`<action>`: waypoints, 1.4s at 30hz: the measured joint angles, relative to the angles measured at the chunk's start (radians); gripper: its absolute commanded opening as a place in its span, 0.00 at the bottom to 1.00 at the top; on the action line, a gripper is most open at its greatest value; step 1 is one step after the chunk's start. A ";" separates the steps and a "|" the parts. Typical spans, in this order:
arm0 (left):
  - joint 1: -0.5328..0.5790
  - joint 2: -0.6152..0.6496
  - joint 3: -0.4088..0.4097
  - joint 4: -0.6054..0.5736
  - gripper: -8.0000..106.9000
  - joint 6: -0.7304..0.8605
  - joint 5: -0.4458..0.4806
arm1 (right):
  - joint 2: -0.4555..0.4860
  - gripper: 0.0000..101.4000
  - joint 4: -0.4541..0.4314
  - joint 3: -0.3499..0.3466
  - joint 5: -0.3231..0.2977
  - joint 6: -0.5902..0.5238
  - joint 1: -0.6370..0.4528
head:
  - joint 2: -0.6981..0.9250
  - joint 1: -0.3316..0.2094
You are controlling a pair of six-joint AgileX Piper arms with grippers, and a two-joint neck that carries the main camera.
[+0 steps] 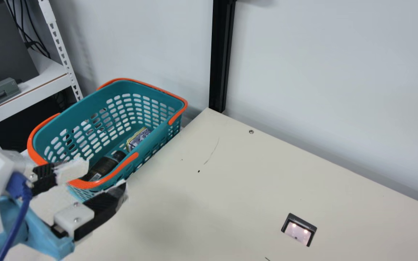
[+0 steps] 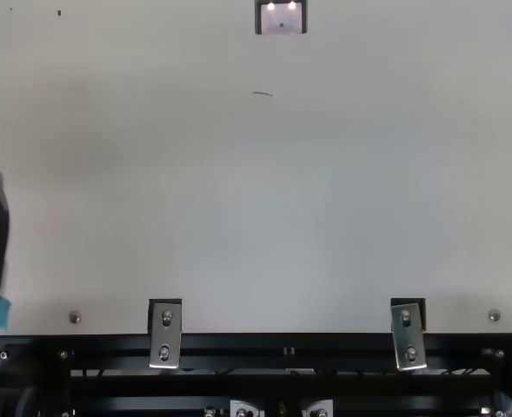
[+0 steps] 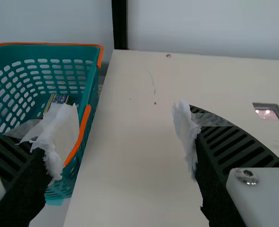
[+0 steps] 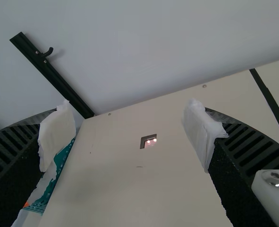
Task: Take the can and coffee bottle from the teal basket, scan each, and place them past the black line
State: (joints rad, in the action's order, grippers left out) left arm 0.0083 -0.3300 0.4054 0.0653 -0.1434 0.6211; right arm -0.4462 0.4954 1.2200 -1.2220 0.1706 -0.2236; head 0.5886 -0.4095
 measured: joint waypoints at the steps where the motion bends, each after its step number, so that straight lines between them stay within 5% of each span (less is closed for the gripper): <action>1: -0.010 -0.028 0.023 -0.003 0.85 -0.008 -0.010 | 0.000 1.00 0.000 0.000 0.000 0.000 0.000 | 0.000 0.000; 16: -0.230 -0.638 0.536 0.051 0.85 -0.049 0.014 | 0.000 1.00 0.000 0.000 0.000 0.000 0.000 | 0.000 0.000; 28: -0.252 -1.104 0.939 0.240 0.85 -0.055 0.177 | 0.000 1.00 0.000 0.000 0.000 0.000 0.000 | 0.000 0.000; 36: -0.293 -1.339 1.121 0.259 0.85 0.025 0.276 | 0.000 1.00 0.000 0.000 0.000 0.000 0.000 | 0.000 0.000; 42: -0.341 -1.464 1.157 0.213 0.85 0.121 0.276 | 0.000 1.00 0.000 0.000 0.000 0.000 0.000 | 0.000 0.005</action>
State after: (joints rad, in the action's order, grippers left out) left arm -0.3326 -1.7943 1.5628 0.2779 -0.0221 0.8970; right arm -0.4462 0.4954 1.2200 -1.2220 0.1706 -0.2236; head 0.5886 -0.4043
